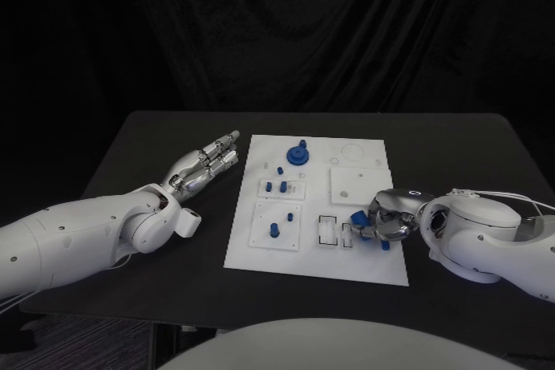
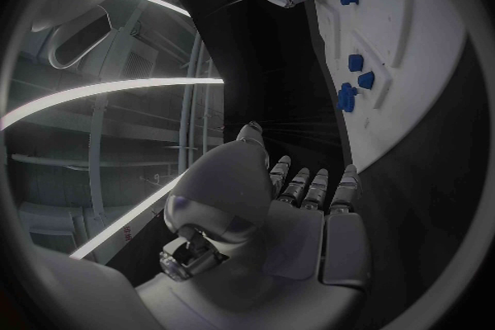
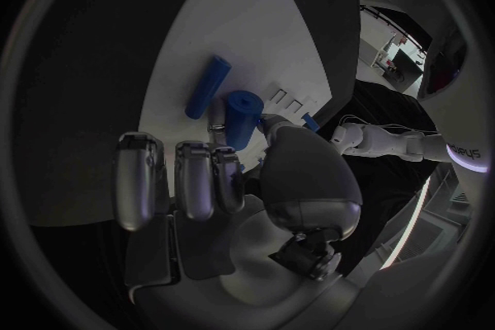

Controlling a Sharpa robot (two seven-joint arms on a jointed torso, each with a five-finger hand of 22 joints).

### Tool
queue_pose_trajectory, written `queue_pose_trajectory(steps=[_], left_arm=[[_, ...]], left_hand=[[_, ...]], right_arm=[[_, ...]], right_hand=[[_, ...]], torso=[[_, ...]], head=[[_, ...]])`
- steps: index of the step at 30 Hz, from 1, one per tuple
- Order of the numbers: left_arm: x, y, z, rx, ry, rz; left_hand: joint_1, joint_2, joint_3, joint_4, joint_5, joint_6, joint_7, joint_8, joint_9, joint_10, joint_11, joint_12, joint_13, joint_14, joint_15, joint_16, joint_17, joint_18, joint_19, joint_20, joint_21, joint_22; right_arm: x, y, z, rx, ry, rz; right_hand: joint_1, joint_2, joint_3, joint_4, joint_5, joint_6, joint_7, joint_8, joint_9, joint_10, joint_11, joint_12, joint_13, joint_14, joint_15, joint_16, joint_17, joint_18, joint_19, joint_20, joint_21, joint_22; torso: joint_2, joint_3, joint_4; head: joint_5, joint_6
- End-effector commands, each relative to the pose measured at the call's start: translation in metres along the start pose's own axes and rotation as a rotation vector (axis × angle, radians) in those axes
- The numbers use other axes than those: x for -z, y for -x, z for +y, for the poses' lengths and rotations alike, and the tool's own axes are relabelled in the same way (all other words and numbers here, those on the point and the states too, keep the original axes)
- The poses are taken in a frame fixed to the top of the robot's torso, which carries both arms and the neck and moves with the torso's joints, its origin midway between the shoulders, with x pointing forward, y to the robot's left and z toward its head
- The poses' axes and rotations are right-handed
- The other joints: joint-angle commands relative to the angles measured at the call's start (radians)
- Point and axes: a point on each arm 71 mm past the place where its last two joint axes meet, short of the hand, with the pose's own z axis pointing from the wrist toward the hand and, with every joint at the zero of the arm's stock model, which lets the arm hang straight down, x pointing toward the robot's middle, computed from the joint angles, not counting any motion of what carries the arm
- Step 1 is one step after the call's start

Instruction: Assemble the parts on the task board

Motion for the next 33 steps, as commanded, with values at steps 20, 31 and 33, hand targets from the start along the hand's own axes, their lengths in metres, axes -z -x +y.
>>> queue_pose_trajectory(steps=[20, 31, 33], left_arm=[[0.001, -0.002, -0.004, 0.016, -0.081, 0.018], [0.002, -0.002, -0.003, 0.018, -0.079, 0.019], [0.002, -0.002, -0.003, 0.017, -0.079, 0.019]], left_hand=[[0.011, 0.002, 0.008, 0.001, 0.008, -0.001, 0.011, 0.006, 0.001, -0.001, 0.015, -0.002, 0.0, -0.002, 0.01, -0.007, -0.001, 0.017, 0.001, 0.01, 0.001, 0.002], [0.011, 0.002, 0.008, 0.001, 0.008, -0.003, 0.011, 0.005, 0.001, -0.001, 0.017, -0.002, 0.0, -0.002, 0.011, -0.007, -0.001, 0.017, 0.001, 0.01, 0.001, 0.002], [0.011, 0.002, 0.008, 0.001, 0.008, -0.003, 0.011, 0.005, 0.001, -0.001, 0.017, -0.002, 0.0, -0.002, 0.011, -0.007, -0.001, 0.017, 0.001, 0.01, 0.001, 0.002]], right_arm=[[0.0, -0.008, -0.008, -0.319, -0.072, 0.054], [0.008, -0.01, -0.007, -0.467, -0.076, 0.072], [0.01, -0.01, -0.006, -0.478, -0.069, 0.073]], right_hand=[[0.051, -0.032, 0.204, -0.208, 0.314, -0.019, 0.0, 0.035, 0.007, 0.106, 0.004, 0.003, 0.263, 0.077, 0.005, 0.005, 0.118, -0.004, 0.044, 0.003, -0.011, 0.217], [0.028, -0.025, 0.21, -0.226, 0.271, -0.038, 0.0, 0.049, 0.027, 0.106, 0.005, 0.003, 0.263, 0.078, 0.005, 0.005, 0.117, -0.004, 0.045, 0.003, -0.009, 0.217], [0.028, -0.025, 0.21, -0.227, 0.269, -0.039, 0.0, 0.049, 0.028, 0.106, 0.005, 0.003, 0.263, 0.078, 0.005, 0.005, 0.117, -0.004, 0.046, 0.003, -0.008, 0.217]], torso=[[0.0, 0.0001, 0.0], [0.0, -0.0006, -0.0005], [0.0, -0.0005, 0.0004]], head=[[0.004, 0.0], [0.008, 0.0], [0.008, 0.0]])
